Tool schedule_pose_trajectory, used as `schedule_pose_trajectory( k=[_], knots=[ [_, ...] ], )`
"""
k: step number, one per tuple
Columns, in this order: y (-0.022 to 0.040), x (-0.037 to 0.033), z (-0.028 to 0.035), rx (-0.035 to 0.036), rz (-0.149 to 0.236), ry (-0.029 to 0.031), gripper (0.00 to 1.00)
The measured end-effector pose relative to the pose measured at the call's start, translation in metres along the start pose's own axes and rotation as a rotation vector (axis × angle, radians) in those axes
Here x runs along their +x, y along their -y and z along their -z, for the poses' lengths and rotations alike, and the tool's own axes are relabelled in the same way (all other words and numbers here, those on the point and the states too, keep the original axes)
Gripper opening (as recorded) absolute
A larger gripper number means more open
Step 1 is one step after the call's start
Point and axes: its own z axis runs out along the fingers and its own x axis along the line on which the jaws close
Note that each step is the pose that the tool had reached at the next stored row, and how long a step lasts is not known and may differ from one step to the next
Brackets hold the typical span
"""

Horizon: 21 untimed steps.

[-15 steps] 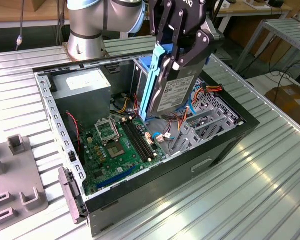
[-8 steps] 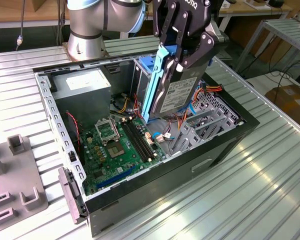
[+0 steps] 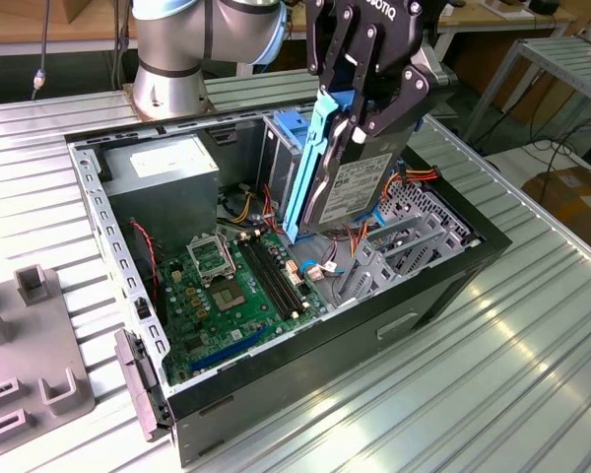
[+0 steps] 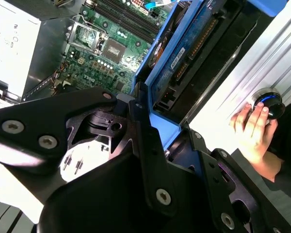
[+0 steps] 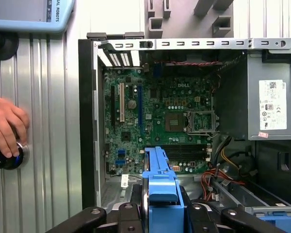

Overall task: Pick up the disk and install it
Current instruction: 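Insert the disk into the insertion slot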

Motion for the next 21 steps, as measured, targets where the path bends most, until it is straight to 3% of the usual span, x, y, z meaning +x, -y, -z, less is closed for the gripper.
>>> schedule_pose_trajectory(
  k=[17, 21],
  knots=[
    [0.0084, 0.0036, -0.0005, 0.0, 0.0, 0.0, 0.37],
    [0.0139, 0.0036, -0.0007, 0.0, 0.0, 0.0, 0.37]
  ],
)
